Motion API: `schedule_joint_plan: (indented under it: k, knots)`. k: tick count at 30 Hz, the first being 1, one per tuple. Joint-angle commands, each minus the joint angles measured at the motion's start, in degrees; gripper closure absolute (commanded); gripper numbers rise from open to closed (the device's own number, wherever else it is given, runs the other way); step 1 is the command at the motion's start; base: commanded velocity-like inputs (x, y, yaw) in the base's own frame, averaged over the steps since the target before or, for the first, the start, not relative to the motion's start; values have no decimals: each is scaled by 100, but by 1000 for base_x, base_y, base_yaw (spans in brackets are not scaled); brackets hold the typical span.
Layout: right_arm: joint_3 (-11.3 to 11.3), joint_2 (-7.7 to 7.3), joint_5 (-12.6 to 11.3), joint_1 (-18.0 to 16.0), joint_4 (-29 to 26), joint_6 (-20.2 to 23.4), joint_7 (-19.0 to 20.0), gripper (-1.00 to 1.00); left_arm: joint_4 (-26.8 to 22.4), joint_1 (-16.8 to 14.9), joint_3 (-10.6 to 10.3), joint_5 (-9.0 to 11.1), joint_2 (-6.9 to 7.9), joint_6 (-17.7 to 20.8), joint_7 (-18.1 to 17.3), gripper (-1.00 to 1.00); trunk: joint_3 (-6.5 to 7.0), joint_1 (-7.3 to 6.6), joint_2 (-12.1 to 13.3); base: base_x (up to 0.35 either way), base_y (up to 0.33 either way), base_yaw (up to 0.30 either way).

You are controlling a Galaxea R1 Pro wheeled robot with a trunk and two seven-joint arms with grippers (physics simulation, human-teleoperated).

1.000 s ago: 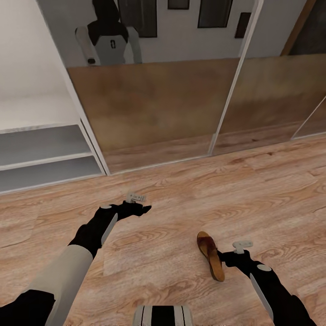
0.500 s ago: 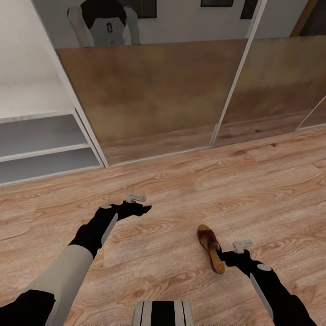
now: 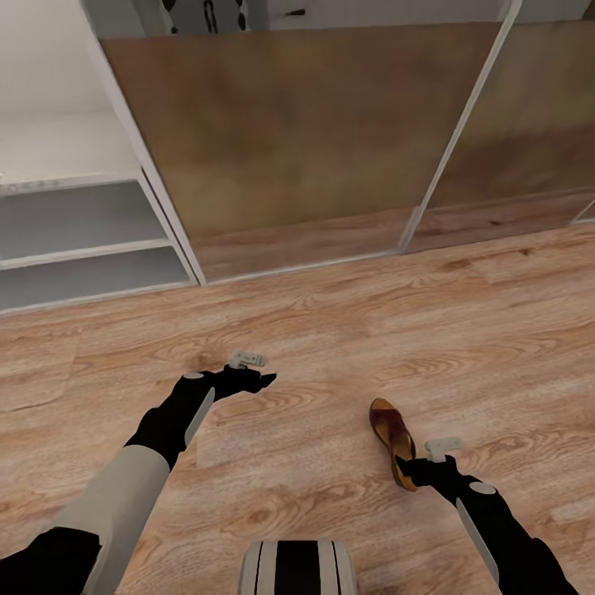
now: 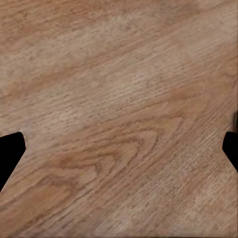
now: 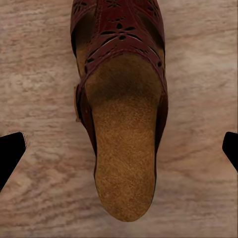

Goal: Pick up the two gym shoes and the two sandals from the corridor floor and place them onto the hallstand (shoe rack) in the corridor, making sure they are on the rack and not on the floor. Arrange them so the two gym shoes are next to each other and the two sandals are next to each other.

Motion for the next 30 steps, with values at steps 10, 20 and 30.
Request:
schedule_joint_plan:
  k: [10, 20, 30]
  knots:
    - [-11, 2, -6, -1, 21, 37, 23, -100, -7, -64, 16, 18, -44, 119, -1, -100, -98, 1, -3, 0, 0, 175]
    - [7, 7, 8, -183, 85, 4, 8, -100, -4, -50, 14, 18, -40, 232, -1, -100, -120, 1, -3, 0, 0, 56]
    - [13, 13, -5, -609, 828, -357, 8, -100, -4, -48, 8, 12, -38, 240, -1, -100, -120, 1, -3, 0, 0, 1]
